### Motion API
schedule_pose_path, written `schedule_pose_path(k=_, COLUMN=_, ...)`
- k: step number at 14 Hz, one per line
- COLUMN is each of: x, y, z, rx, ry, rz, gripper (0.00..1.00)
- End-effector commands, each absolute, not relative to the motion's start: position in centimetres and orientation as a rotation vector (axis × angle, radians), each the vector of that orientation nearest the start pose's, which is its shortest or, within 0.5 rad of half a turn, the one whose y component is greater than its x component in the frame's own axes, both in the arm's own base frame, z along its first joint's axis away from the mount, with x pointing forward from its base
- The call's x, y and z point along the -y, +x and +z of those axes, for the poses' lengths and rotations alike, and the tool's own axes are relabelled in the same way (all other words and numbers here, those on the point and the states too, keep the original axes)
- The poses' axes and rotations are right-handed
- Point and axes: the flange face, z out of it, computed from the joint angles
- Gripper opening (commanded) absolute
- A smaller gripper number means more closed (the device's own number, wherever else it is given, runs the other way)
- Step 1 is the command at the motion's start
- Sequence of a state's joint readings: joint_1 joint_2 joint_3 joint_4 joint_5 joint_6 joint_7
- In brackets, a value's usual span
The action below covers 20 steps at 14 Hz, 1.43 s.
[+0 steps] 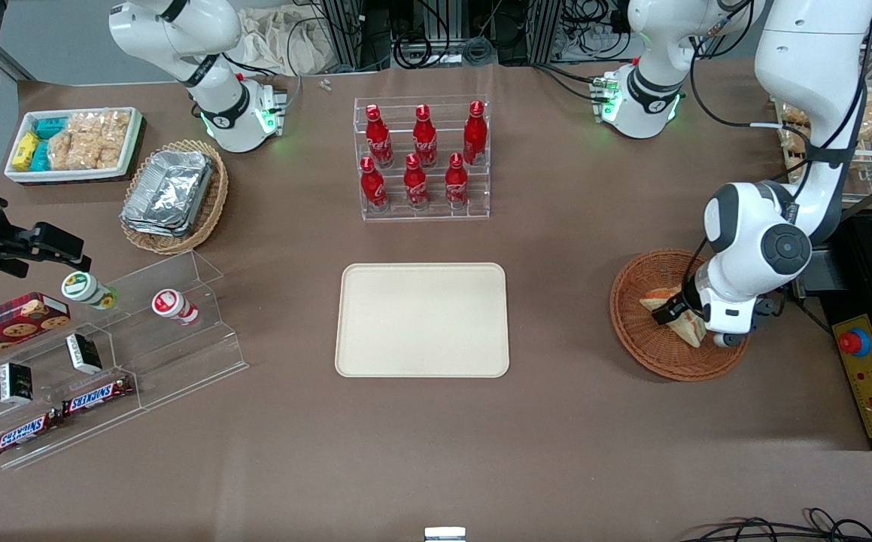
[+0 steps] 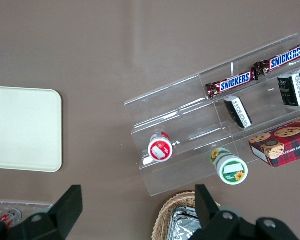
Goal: Place sandwich from basket to tray
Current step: 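Lower the open left gripper onto the wrapped sandwich in the basket, then close the left gripper on the sandwich's crust edge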
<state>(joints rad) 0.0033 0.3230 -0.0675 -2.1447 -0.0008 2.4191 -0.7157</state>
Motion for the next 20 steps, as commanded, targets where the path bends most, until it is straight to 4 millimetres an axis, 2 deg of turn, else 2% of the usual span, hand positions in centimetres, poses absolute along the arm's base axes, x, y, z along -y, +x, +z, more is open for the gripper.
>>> schedule_pose_path(k=1, x=3.8, y=56.3, z=24.7, rx=1.025, ry=-2.960, rz=0.047, gripper=0.81)
schedule_pose_path(k=4, x=3.8, y=56.4, z=24.7, rx=1.025, ry=-2.960, rz=0.047, gripper=0.11)
schedule_pose_path(k=5, x=3.8, y=56.4, z=24.7, rx=1.021, ry=-2.960, rz=0.047, gripper=0.00)
schedule_pose_path(k=12, x=3.7, y=56.5, z=25.1, rx=1.022, ry=-2.962, rz=0.040, gripper=0.00)
schedule_pose_path(k=15, x=3.6, y=56.5, z=28.9, rx=0.991, ry=-2.966, rz=0.039, gripper=0.00)
schedule_pose_path(k=20, x=3.9, y=55.6, z=36.5, rx=0.785, ry=-3.004, rz=0.127, gripper=0.00)
